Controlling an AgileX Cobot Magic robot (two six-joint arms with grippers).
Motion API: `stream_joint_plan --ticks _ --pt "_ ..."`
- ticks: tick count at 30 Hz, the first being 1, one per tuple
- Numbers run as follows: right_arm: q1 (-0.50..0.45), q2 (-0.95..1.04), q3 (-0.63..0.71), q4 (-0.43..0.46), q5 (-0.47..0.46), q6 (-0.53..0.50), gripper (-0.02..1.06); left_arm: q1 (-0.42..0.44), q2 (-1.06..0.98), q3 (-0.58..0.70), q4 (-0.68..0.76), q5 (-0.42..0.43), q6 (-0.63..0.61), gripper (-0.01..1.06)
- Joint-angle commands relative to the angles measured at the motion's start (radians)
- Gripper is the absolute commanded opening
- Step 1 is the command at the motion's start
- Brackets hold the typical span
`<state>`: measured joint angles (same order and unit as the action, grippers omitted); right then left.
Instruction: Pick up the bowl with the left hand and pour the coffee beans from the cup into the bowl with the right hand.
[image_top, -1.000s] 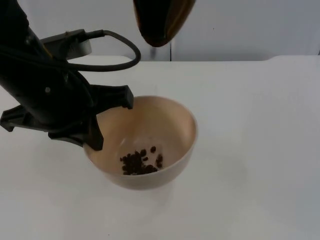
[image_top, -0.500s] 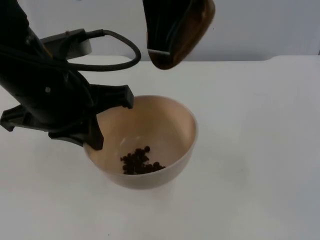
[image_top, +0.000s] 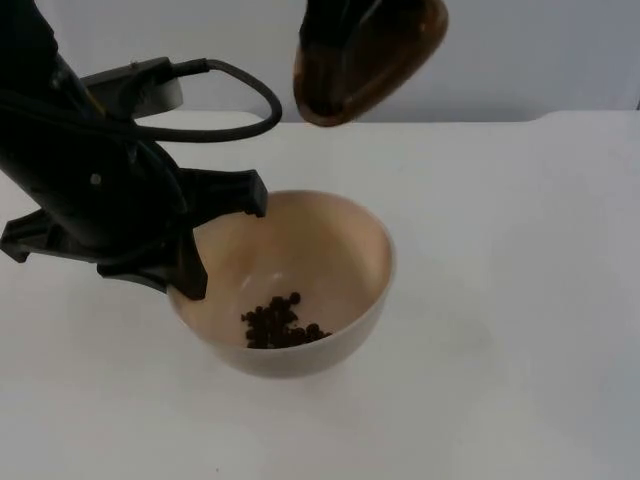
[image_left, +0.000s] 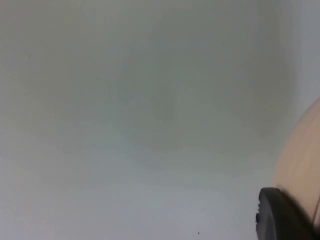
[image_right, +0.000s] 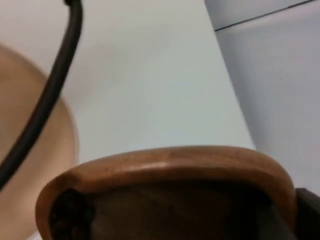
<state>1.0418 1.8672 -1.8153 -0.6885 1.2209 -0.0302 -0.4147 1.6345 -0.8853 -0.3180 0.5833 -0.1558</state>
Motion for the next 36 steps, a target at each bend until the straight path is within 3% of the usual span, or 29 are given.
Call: stream_joint_plan --ticks 1,4,5,8,18,25,31,36 --pt "-0.031 -0.026 -0.006 0.092 0.000 -0.035 0.00 -0.007 -0.006 0.004 -0.007 -0.013 -0.006 0.00" --pt "-0.086 -0.041 -0.006 0.244 0.000 -0.065 0.00 -0.007 -0.006 0.004 -0.007 -0.013 -0.006 0.00" --pt "-0.086 -0.041 -0.006 0.244 0.000 -0.065 0.00 -0.007 -0.006 0.004 -0.007 -0.013 -0.006 0.00" --pt "-0.162 -0.047 -0.006 0.424 0.000 -0.075 0.00 -0.007 -0.006 0.004 -0.007 -0.013 -0.006 0.00" --pt "-0.307 -0.045 -0.006 0.625 0.000 -0.075 0.00 -0.007 -0.006 0.004 -0.007 -0.011 -0.006 0.00" --pt "-0.373 -0.045 -0.006 0.646 0.000 -0.048 0.00 -0.007 -0.006 0.004 0.004 -0.007 -0.006 0.00" --pt "-0.431 -0.045 0.083 0.642 -0.013 -0.017 0.00 -0.007 -0.006 0.004 0.054 -0.017 -0.006 0.00" --pt "-0.515 -0.045 0.287 0.640 -0.203 0.053 0.00 -0.007 -0.006 0.004 0.087 -0.043 -0.006 0.00"
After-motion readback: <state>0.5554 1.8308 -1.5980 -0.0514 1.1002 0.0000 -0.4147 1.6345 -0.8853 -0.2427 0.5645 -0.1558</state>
